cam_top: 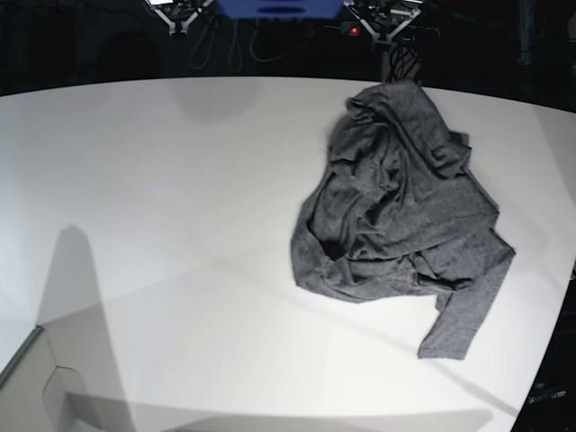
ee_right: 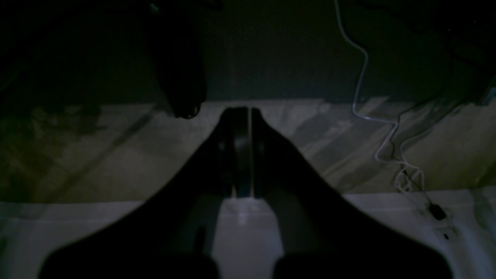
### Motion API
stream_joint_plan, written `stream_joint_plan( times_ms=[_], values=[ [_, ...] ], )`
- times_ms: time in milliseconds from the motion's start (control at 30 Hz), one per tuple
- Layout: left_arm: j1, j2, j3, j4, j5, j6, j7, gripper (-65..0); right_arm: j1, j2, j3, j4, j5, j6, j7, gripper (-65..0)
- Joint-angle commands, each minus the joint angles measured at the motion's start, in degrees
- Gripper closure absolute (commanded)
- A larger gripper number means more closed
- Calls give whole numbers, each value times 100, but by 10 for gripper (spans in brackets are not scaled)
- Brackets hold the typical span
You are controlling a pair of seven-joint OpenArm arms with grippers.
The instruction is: Layout the t-shirt on the table in an organized manner, then fold the t-shirt properly
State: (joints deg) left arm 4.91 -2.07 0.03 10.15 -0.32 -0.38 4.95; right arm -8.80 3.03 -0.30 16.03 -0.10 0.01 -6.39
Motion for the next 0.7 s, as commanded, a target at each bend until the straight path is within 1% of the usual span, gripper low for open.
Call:
stream_joint_plan(
  times_ms=[0,300,500,667],
  values=[
    [6,-18,-8,18,-8,51,2,0,-30,27,25,10,23,56,11,0],
    [6,-18,-8,27,-8,51,2,0,-39,45,8,10,23,56,11,0],
    [199,-35,-8,642,-8,60,28,0,-48,53,-1,28,23,56,11,0],
    [191,-44,-8,659,-17,60,28,0,-30,62,8,28,23,56,11,0]
  ],
)
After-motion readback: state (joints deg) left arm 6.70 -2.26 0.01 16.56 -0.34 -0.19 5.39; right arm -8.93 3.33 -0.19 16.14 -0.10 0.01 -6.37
